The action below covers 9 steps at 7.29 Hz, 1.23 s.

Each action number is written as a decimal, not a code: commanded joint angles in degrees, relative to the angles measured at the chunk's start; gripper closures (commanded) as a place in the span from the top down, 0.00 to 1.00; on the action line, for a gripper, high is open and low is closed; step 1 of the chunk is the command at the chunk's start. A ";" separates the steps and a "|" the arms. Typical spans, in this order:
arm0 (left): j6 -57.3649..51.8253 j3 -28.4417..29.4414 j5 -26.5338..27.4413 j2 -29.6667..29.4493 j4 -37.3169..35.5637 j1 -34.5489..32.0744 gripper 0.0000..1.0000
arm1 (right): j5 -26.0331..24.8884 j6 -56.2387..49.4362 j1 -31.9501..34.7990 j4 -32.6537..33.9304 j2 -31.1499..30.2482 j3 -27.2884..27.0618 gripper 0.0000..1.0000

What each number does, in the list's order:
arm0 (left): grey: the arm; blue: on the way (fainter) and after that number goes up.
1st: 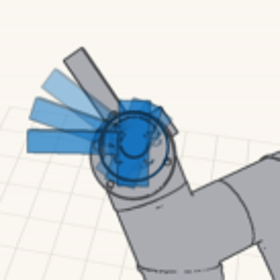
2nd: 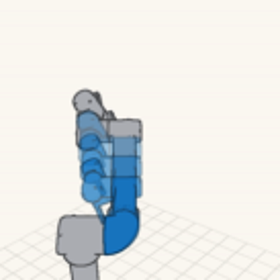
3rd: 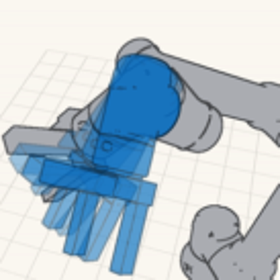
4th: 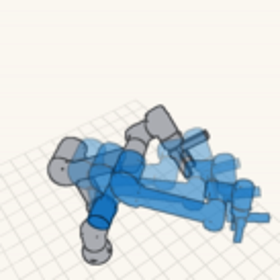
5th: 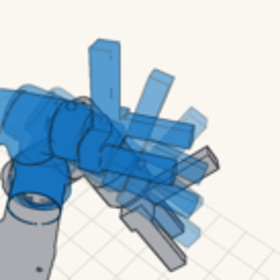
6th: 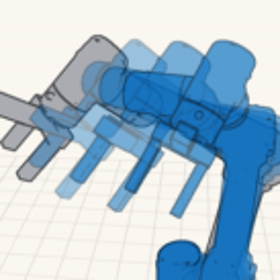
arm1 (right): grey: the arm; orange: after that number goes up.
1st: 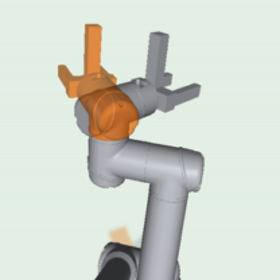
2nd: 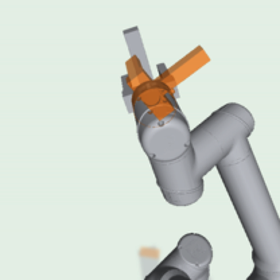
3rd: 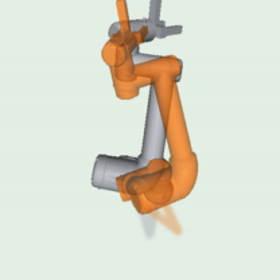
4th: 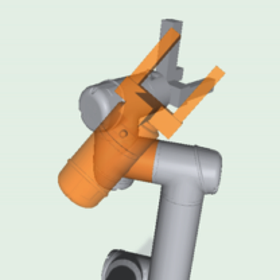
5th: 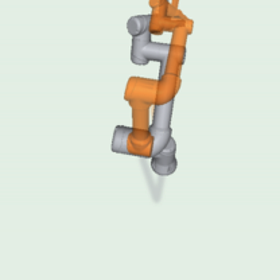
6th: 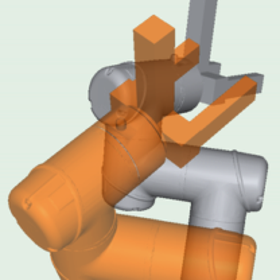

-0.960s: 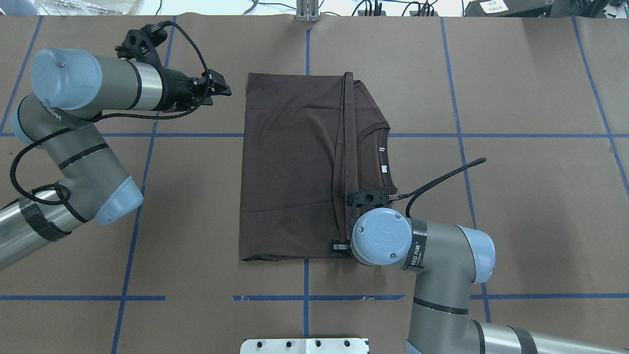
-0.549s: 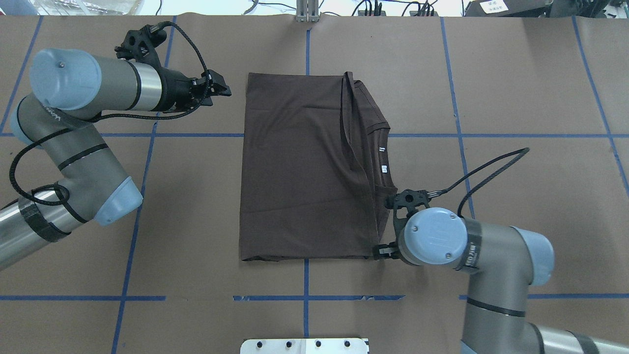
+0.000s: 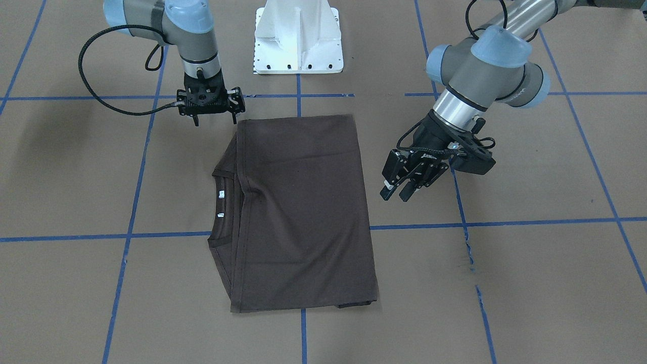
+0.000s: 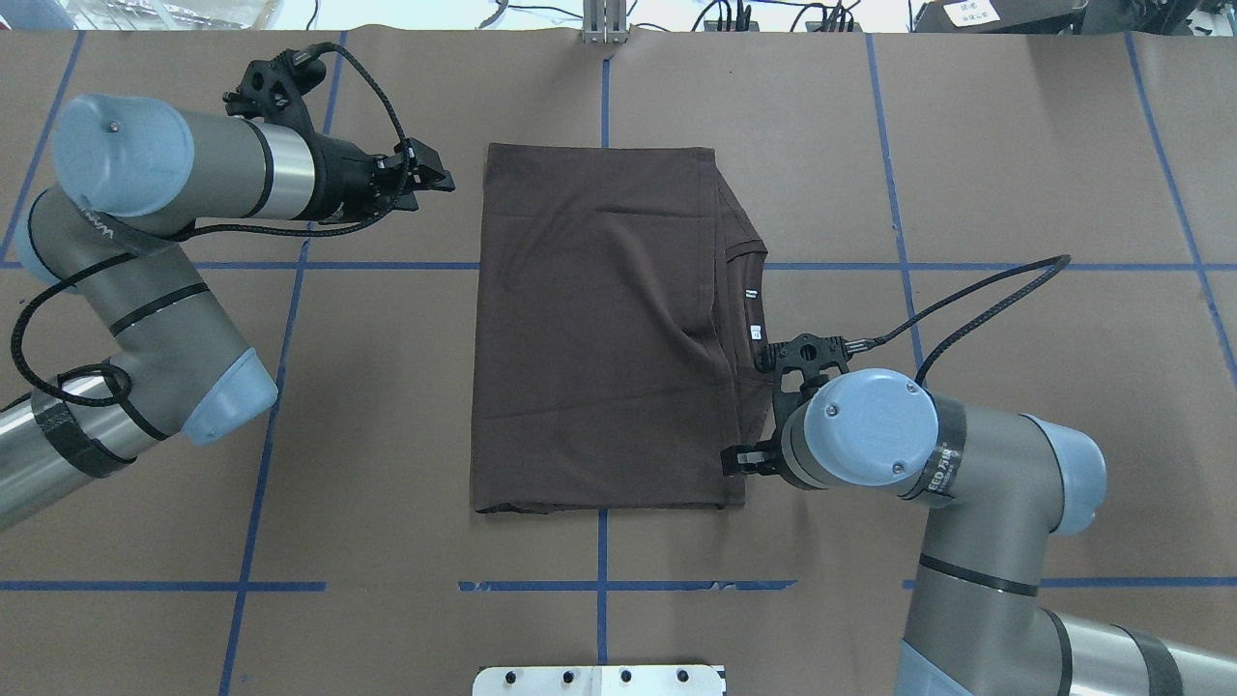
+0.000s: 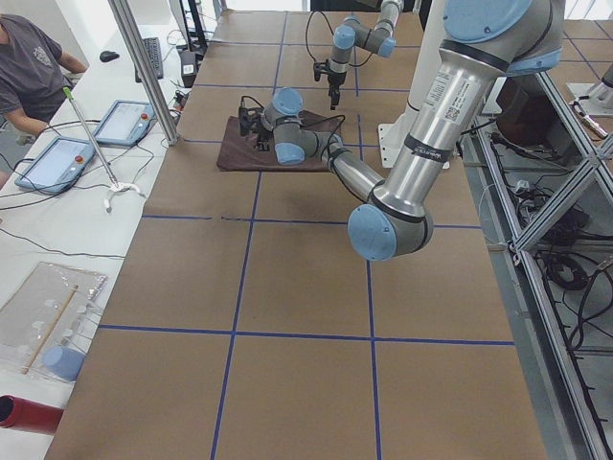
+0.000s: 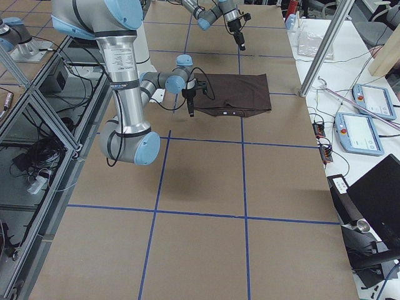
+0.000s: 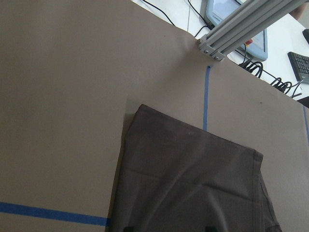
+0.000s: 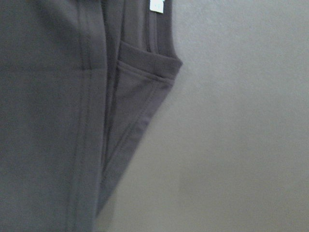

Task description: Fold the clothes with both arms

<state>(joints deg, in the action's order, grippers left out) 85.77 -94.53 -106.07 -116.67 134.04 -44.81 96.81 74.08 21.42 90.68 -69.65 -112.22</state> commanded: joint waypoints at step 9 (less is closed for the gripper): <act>0.10 -0.48 0.08 0.83 -0.01 0.17 0.60 | -0.66 46.85 -3.22 -11.93 2.07 7.10 0.67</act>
<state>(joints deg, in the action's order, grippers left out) 85.87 -95.03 -106.00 -115.84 134.03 -44.62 96.15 120.50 18.45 78.80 -67.08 -105.07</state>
